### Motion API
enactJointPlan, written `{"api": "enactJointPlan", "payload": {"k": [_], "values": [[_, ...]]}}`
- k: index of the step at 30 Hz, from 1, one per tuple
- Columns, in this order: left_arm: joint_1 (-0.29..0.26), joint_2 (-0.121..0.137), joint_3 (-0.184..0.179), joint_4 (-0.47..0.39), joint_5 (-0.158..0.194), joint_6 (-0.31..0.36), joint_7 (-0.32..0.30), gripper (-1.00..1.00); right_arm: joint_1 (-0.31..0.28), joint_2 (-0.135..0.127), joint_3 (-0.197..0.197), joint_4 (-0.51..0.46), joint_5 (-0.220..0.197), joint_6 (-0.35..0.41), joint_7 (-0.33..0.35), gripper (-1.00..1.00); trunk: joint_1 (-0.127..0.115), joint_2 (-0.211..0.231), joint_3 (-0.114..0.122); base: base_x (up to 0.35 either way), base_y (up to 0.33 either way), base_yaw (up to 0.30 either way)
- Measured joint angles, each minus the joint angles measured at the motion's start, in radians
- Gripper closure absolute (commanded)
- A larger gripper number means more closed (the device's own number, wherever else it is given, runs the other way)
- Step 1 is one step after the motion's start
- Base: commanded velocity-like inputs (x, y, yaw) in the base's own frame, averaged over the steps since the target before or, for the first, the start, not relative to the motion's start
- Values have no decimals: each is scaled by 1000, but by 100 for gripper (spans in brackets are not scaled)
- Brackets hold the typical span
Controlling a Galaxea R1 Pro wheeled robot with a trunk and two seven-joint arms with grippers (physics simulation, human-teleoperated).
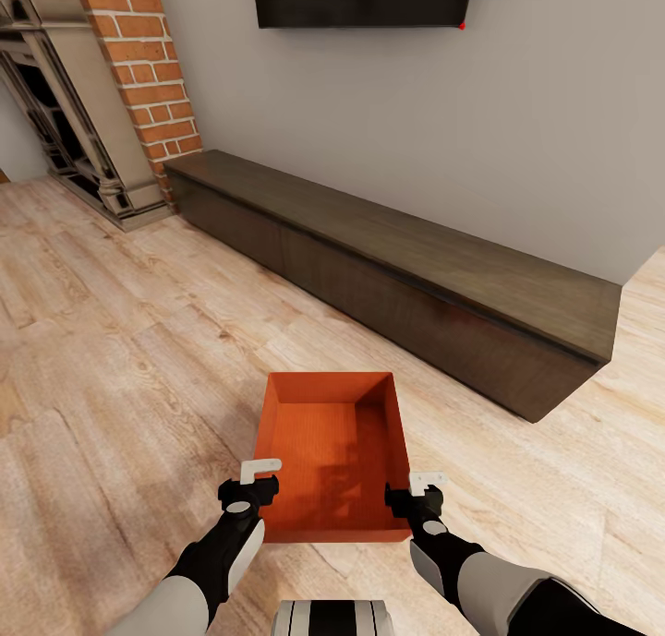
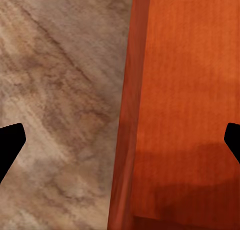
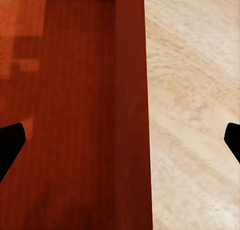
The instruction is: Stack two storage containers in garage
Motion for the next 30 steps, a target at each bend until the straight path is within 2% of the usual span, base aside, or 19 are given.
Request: {"api": "enactJointPlan", "payload": {"k": [21, 23, 26, 30], "values": [[0, 1, 1, 0, -1, 0, 2, -100, 0, 0, 1, 0, 2, 0, -1, -100, 0, 0, 0, 0, 0, 0], [0, 0, 1, 0, -1, 1, 13, -100, 0, 0, 0, 0, 2, 0, -1, -100, 0, 0, 0, 0, 0, 0], [0, 0, 1, 0, -1, -1, 72, -100, 0, 2, 0, 0, 2, -3, -1, -100, 0, 0, 0, 0, 0, 0], [0, 0, 0, 0, 0, 0, 99, -100, 0, 3, 0, 0, 1, -17, -1, -100, 0, 0, 0, 0, 0, 0]]}}
